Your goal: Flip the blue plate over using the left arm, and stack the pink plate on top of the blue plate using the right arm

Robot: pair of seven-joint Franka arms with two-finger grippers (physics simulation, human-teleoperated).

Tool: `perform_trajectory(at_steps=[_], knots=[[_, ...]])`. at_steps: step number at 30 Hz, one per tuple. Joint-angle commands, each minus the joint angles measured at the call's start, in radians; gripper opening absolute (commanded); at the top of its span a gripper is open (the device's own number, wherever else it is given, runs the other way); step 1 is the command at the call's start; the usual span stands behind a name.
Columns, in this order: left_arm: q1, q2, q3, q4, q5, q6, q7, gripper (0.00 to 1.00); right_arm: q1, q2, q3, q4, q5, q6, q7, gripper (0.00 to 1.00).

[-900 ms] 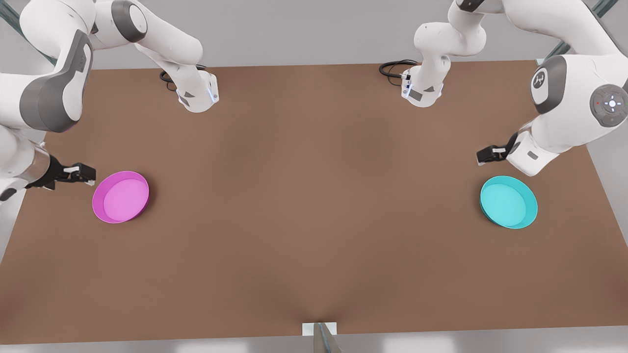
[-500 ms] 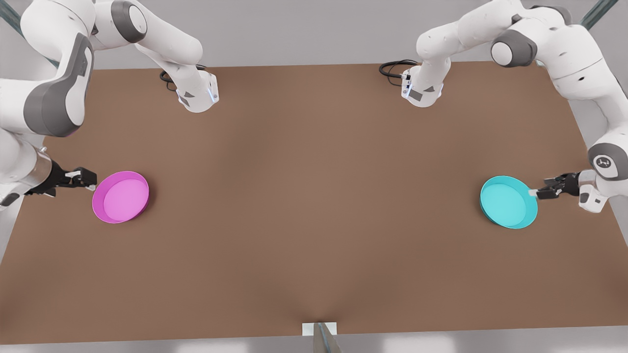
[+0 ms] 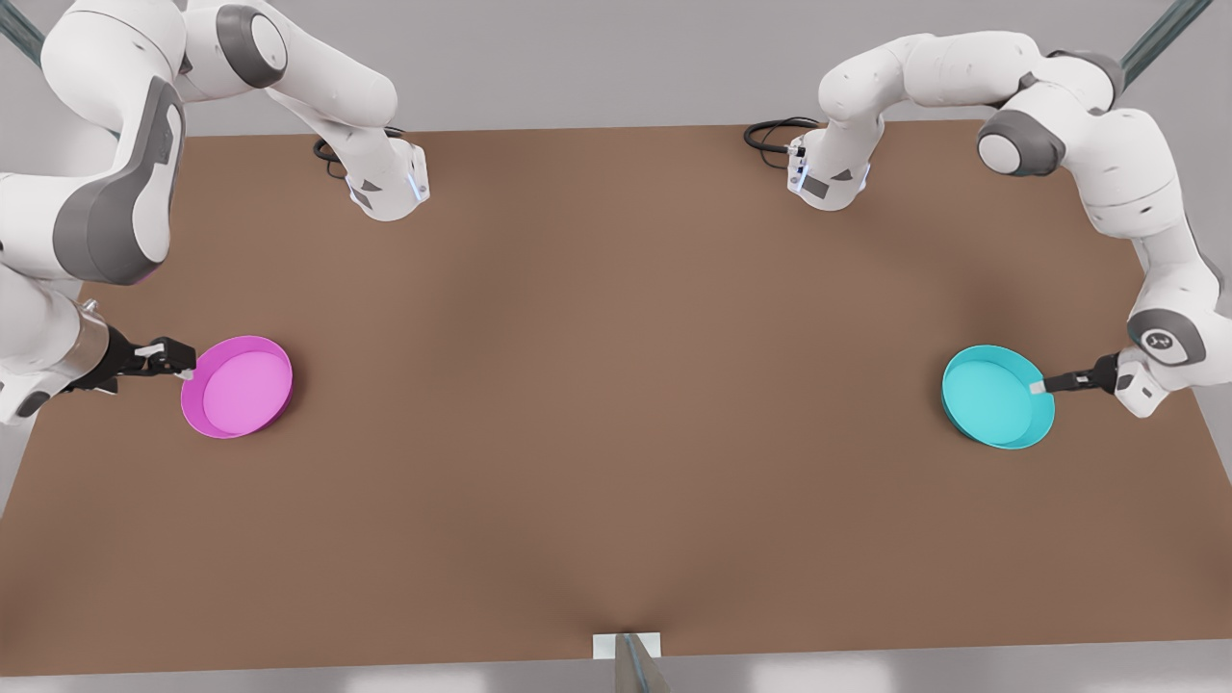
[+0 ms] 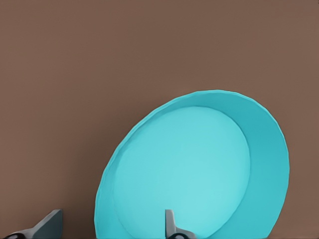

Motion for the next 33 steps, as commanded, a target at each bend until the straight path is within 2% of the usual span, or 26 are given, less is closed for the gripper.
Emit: perform_trajectory(at_steps=[1,3,4,5,9,13,14,20,22,31,33], knots=[[0.000,0.013,0.000,0.001,-0.020,0.040,0.455,1.00,0.000,-0.001,0.001,0.000,0.001,0.000,-0.016,1.00],[0.006,0.024,0.000,0.001,-0.036,0.047,0.454,1.00,-0.001,-0.001,0.001,0.000,0.001,0.001,-0.016,1.00],[0.006,0.027,0.002,0.002,-0.036,0.047,0.426,0.93,-0.001,-0.001,0.001,0.000,0.001,0.001,-0.016,1.00],[0.006,0.027,0.002,0.002,-0.036,0.047,0.424,0.69,-0.001,-0.001,0.001,-0.004,0.001,0.001,-0.016,1.00],[0.005,0.027,0.002,0.004,-0.036,0.047,0.403,0.67,-0.003,-0.001,0.001,-0.004,0.001,0.001,-0.016,1.00],[0.002,0.027,0.000,0.004,-0.041,0.048,0.363,0.60,-0.003,-0.001,0.001,-0.006,0.001,0.001,-0.016,1.00],[0.002,0.027,0.000,0.005,-0.041,0.048,0.362,0.55,-0.003,-0.001,0.001,-0.006,0.001,0.000,-0.016,1.00],[0.002,0.027,0.000,0.007,-0.040,0.076,0.355,0.55,-0.003,0.000,0.001,-0.006,0.001,0.000,-0.016,1.00],[0.002,0.030,0.000,0.005,-0.040,0.079,0.345,0.49,-0.003,0.000,0.001,-0.006,0.001,0.000,-0.016,1.00],[0.002,0.044,-0.006,0.005,-0.040,0.094,0.331,0.49,-0.003,0.000,0.001,-0.007,0.001,0.000,-0.016,1.00],[0.002,0.042,-0.006,0.005,-0.040,0.093,0.329,0.40,-0.003,0.000,0.001,-0.012,0.001,0.001,-0.016,1.00]])
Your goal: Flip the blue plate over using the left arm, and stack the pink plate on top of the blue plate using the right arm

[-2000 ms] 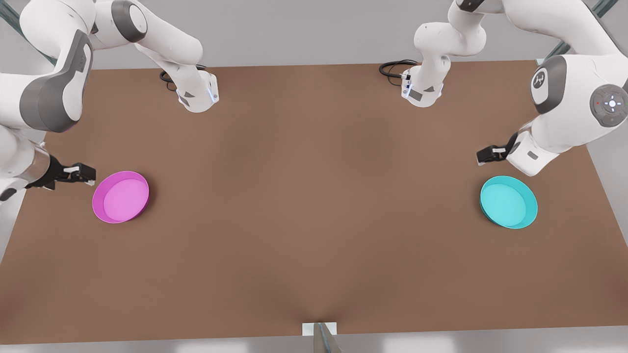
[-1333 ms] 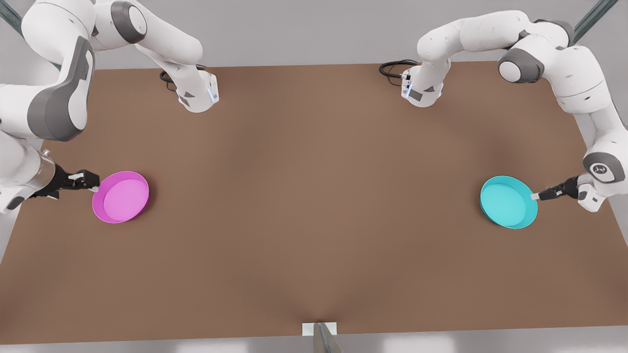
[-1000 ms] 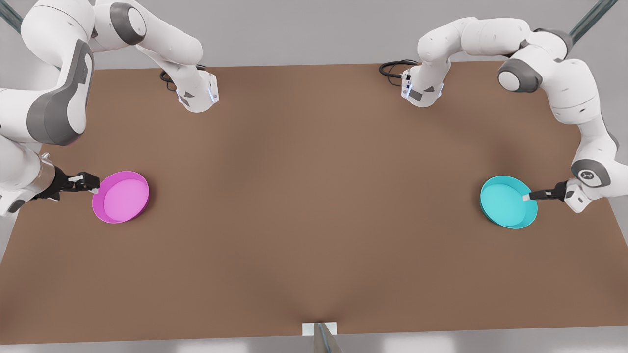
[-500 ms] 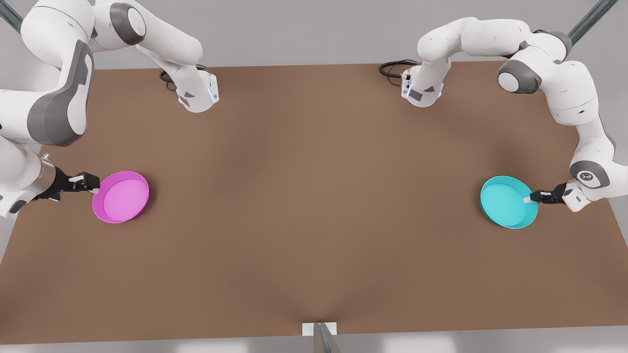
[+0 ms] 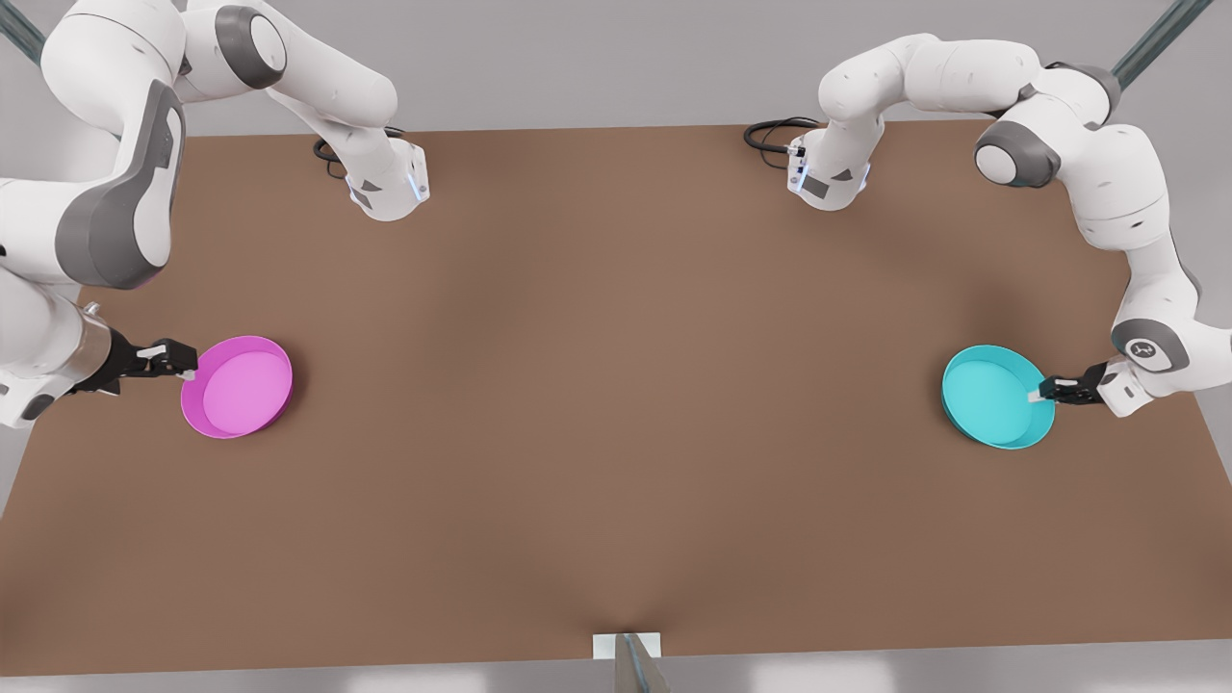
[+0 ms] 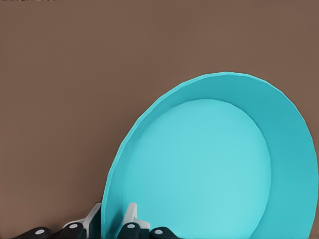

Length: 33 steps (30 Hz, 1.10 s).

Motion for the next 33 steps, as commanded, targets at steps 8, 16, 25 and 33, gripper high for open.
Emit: perform_trajectory(at_steps=[8,16,25,33], knots=[[0.000,-0.011,-0.001,0.002,0.001,0.002,-0.031,0.21,0.000,-0.001,0.001,0.000,0.000,0.001,-0.002,1.00],[-0.026,-0.077,-0.023,0.005,0.013,-0.013,-0.191,0.21,-0.008,-0.001,0.001,-0.002,0.008,0.001,-0.002,1.00],[-0.307,-0.313,-0.023,0.000,0.203,-0.071,-0.672,0.21,-0.008,0.005,0.001,-0.002,0.008,0.002,-0.002,1.00],[-0.821,-0.434,-0.011,0.116,0.638,-0.059,-1.574,0.21,-0.014,0.006,0.001,-0.002,0.016,-0.001,-0.002,1.00]])
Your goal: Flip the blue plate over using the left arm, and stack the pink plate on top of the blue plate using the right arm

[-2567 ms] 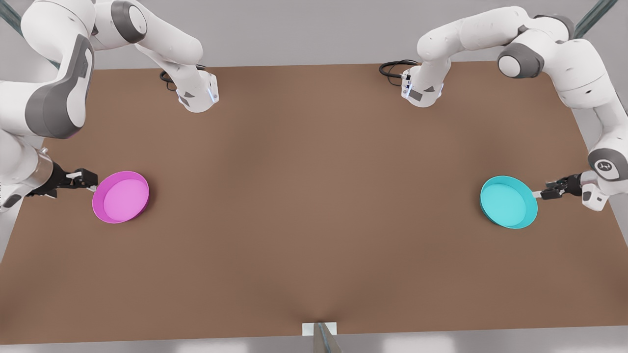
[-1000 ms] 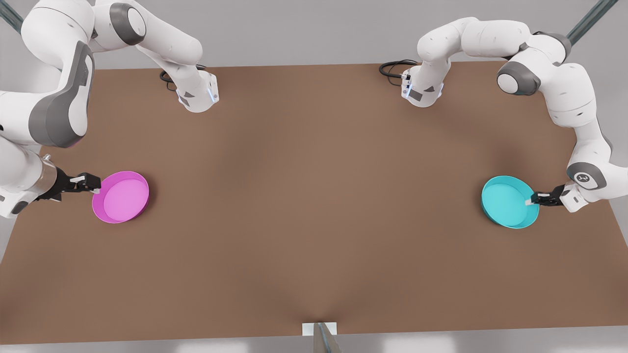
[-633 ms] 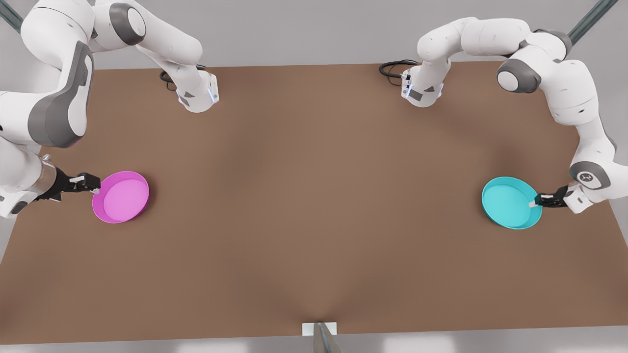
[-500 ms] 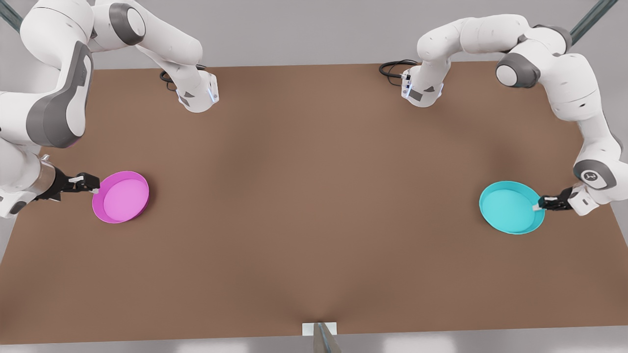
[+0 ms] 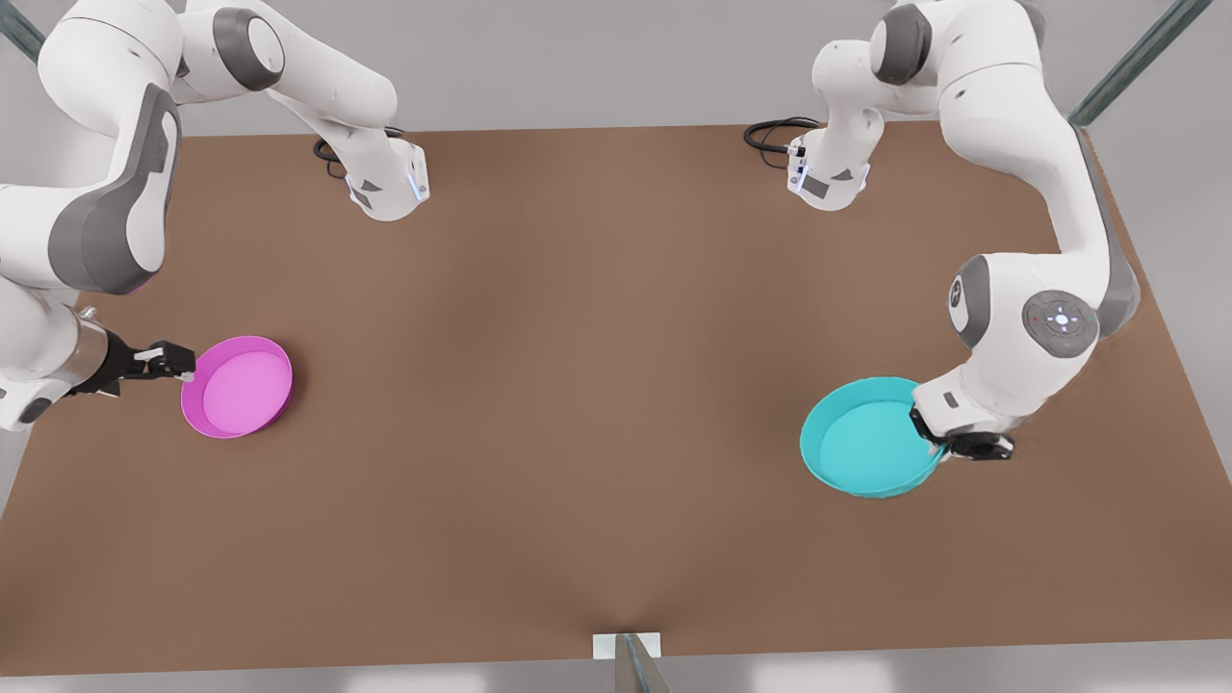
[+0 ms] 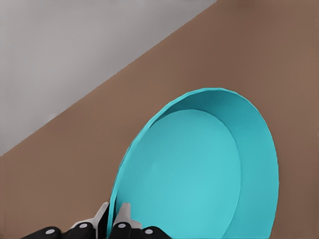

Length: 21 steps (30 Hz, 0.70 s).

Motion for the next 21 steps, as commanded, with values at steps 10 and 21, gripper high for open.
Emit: perform_trajectory(at_steps=[10,21], knots=[[-0.867,0.273,0.553,0.029,0.507,0.109,-2.035,0.21,-0.006,0.013,0.001,0.000,0.005,0.001,-0.002,1.00],[-1.126,0.485,0.564,-0.177,1.113,0.049,-2.661,0.21,-0.028,0.023,0.001,-0.009,0.025,-0.005,0.000,1.00]])
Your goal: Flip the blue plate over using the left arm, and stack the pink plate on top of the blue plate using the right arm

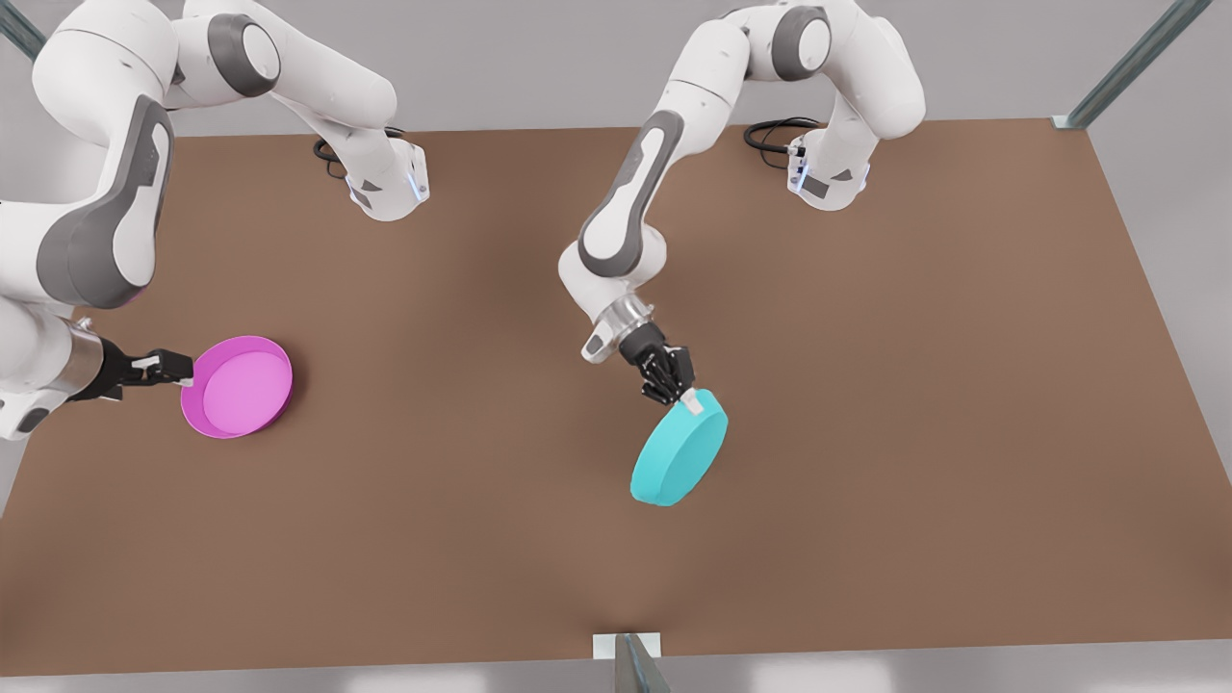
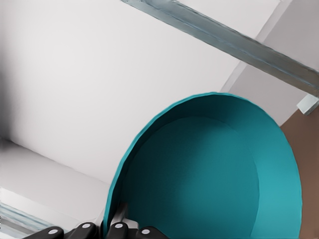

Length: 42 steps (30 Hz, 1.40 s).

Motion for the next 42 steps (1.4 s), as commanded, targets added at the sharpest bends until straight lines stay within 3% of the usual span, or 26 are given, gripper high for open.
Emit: perform_trajectory(at_steps=[1,8,23,25,26,27,30,32,33,34,36,38,39,40,42], knots=[[-0.001,0.049,-0.008,0.003,0.071,-0.008,-1.160,0.21,-0.004,-0.001,0.001,-0.005,0.005,-0.004,0.002,1.00],[0.009,0.101,-0.063,-0.006,0.246,-0.008,-1.142,0.21,-0.024,-0.001,0.001,-0.014,0.028,-0.009,0.008,1.00],[0.032,0.225,-0.098,0.001,0.323,-0.034,-1.188,0.21,-0.024,0.002,0.001,-0.022,0.028,-0.006,0.008,1.00],[0.031,0.225,-0.115,0.001,0.321,-0.064,-1.186,0.54,-0.024,0.003,0.001,-0.022,0.029,-0.006,0.008,1.00],[0.029,0.225,-0.121,0.001,0.320,-0.072,-1.183,0.82,-0.025,0.003,0.001,-0.022,0.029,-0.006,0.008,1.00],[0.026,0.221,-0.140,0.003,0.312,-0.086,-1.182,0.87,-0.024,0.003,0.001,-0.022,0.029,-0.004,0.008,1.00],[-0.006,0.190,-0.224,0.009,0.194,-0.162,-1.173,0.85,-0.024,0.003,0.001,-0.022,0.029,-0.006,0.008,1.00],[-0.141,0.161,-0.242,0.064,-0.125,-0.233,-1.023,0.83,-0.025,0.003,0.001,-0.022,0.029,-0.004,0.008,1.00],[-0.179,0.095,-0.246,0.095,-0.307,-0.253,-0.934,0.83,-0.025,0.003,0.001,-0.022,0.029,-0.004,0.008,1.00],[-0.181,-0.058,-0.272,0.165,-0.618,-0.365,-0.724,0.83,-0.025,0.003,0.001,-0.022,0.029,-0.006,0.008,1.00],[-0.120,-0.310,-0.184,0.273,-1.050,-0.586,-0.248,0.85,-0.025,0.003,0.001,-0.022,0.029,-0.006,0.008,1.00],[-0.043,-0.416,0.059,0.274,-1.209,-0.716,0.260,0.86,-0.025,0.009,0.001,-0.024,0.029,-0.004,0.006,1.00],[0.018,-0.466,0.309,0.273,-1.320,-0.782,0.710,0.92,-0.028,0.011,0.001,-0.037,0.031,0.006,0.005,1.00],[0.080,-0.466,0.425,0.260,-1.357,-0.790,0.952,1.00,-0.030,0.011,0.001,-0.054,0.031,0.025,0.005,1.00],[0.305,-0.465,0.439,0.257,-1.389,-0.817,1.226,1.00,-0.080,-0.026,0.002,-0.231,0.034,0.189,0.005,1.00]])
